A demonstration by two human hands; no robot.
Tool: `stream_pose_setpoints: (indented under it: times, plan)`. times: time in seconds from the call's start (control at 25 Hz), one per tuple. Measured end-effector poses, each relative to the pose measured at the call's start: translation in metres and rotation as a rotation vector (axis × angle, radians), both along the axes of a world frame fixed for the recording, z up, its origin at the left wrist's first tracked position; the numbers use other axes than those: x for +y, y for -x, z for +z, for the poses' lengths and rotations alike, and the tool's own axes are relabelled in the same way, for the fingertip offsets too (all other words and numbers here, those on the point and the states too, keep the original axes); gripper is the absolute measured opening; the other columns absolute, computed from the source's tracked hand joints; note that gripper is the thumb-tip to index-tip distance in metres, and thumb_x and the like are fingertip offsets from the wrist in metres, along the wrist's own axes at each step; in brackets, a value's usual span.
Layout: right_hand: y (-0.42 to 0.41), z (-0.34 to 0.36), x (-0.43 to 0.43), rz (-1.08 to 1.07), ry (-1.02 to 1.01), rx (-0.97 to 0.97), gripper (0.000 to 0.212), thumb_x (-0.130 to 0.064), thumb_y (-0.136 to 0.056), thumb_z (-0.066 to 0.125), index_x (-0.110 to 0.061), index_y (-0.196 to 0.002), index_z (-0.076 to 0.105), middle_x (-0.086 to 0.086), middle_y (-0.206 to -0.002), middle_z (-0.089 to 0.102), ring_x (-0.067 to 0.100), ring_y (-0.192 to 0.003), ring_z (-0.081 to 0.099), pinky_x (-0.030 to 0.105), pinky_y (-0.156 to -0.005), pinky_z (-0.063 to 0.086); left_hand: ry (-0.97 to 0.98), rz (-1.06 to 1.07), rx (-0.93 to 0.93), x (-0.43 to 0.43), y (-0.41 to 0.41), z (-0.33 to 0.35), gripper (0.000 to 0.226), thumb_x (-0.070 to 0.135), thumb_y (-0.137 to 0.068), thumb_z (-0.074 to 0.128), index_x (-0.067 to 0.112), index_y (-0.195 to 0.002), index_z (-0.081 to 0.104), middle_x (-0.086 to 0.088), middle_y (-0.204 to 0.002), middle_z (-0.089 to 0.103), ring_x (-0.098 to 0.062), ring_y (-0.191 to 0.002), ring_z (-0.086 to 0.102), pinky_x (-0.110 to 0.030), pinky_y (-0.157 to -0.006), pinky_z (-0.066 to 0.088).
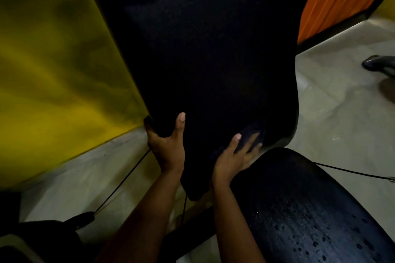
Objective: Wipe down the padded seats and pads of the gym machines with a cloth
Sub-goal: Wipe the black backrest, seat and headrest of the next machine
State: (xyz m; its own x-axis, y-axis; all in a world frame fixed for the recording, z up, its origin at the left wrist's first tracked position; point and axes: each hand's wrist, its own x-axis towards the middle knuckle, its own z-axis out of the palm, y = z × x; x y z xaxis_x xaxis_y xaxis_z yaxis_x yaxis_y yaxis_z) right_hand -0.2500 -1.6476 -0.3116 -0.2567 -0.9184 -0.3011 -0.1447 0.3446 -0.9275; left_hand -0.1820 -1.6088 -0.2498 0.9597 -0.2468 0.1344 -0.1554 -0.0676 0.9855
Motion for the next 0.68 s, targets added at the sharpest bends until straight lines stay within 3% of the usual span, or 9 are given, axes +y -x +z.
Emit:
stream_pose_setpoints:
  times: [0.16,0.28,0.48,0.6,0.68]
  plan:
    - [-0.016,0.053,0.01,0.385,0.659,0.291,0.055,-0.057,-0.094,0.023,-0.04,-0.146,0.013,0.001,-0.158,0.0,0.021,-0.143,0.004,0.039,-0.113,0.01,0.049,-0.018,0.008,-0.001,0.001,0.002,0.109,0.078,-0.055,0.061,-0.001,-0.129,0.046,-0.002,-0.118,0.055,-0.012,-0.11,0.054,-0.001,-0.081,0.041]
    - [-0.003,0.045,-0.043,0.403,0.795,0.437,0.052,-0.058,-0.094,0.021,-0.041,-0.143,0.011,0.004,-0.155,0.002,0.025,-0.143,0.003,0.05,-0.113,0.012,0.053,-0.021,0.015,0.0,0.001,0.001,0.118,0.089,-0.049,0.053,0.003,-0.13,0.045,-0.002,-0.12,0.054,-0.013,-0.113,0.052,0.0,-0.082,0.04]
    - [0.014,-0.008,-0.067,0.08,0.398,0.311,0.072,-0.063,-0.092,0.022,-0.016,-0.147,0.024,0.013,-0.156,0.016,0.038,-0.138,0.02,0.055,-0.111,0.024,0.053,-0.022,0.027,0.0,0.003,0.0,0.113,0.075,-0.051,0.063,0.001,-0.134,0.041,0.0,-0.12,0.05,-0.016,-0.115,0.05,0.003,-0.08,0.038]
    - [0.017,0.007,-0.072,-0.038,-0.073,0.172,0.067,-0.059,-0.093,0.029,-0.024,-0.149,0.016,0.003,-0.159,0.005,0.039,-0.136,0.019,0.048,-0.113,0.019,0.025,-0.07,0.062,0.001,0.004,0.009,0.124,0.088,-0.046,0.057,0.002,-0.134,0.041,0.001,-0.119,0.05,-0.014,-0.113,0.049,0.003,-0.078,0.038]
    - [0.017,0.027,-0.076,-0.071,-0.227,0.066,0.058,-0.05,-0.097,0.03,-0.034,-0.149,0.01,0.001,-0.159,0.0,0.039,-0.138,0.017,0.046,-0.113,0.018,-0.015,-0.121,0.096,0.007,0.002,0.015,0.13,0.093,-0.042,0.051,0.004,-0.135,0.04,0.002,-0.12,0.05,-0.012,-0.112,0.049,0.003,-0.076,0.039]
